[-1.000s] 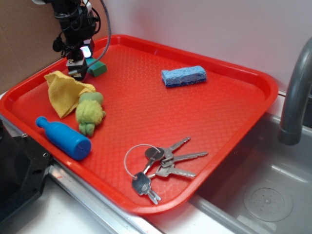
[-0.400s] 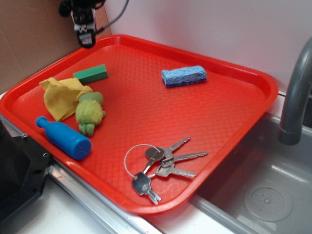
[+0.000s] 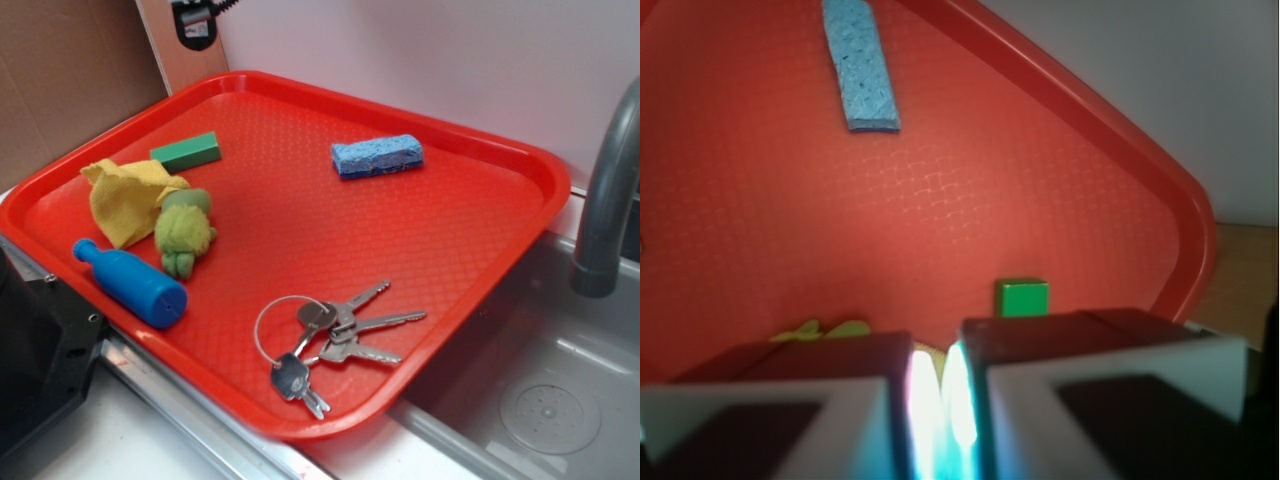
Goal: Grab the green block.
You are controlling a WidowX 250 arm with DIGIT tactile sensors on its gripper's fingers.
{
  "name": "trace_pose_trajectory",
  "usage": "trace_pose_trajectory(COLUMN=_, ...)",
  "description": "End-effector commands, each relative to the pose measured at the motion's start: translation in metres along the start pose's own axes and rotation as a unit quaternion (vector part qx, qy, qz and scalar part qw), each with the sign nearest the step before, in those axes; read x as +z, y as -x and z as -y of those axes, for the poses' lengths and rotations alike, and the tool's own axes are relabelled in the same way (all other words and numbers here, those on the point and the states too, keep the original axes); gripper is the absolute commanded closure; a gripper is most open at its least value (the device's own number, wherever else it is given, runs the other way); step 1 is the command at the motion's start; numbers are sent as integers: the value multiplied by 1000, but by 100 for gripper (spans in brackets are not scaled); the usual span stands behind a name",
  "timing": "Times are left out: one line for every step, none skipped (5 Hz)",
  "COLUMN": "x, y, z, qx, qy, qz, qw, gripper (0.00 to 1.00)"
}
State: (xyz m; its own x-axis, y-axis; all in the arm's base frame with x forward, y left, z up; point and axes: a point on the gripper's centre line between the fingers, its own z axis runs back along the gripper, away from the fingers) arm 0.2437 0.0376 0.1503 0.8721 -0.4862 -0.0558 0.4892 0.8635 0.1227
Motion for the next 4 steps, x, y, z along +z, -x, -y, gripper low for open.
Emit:
trace_pose_trajectory(x=-50, y=12, z=-58, qx=83, qy=-14, qz=26, qw=996, gripper=0)
trace_pose_trajectory(x=-71, y=12, z=-52, qx=83, qy=24, qz=20, qw=996, gripper=0)
trace_pose_trajectory(x=-101, y=13, z=-46, qx=91, qy=41, qz=5, qw=995, gripper=0)
trace_pose_trajectory(x=-112, y=52, z=-32, qx=81, qy=44, qz=8, qw=996, gripper=0)
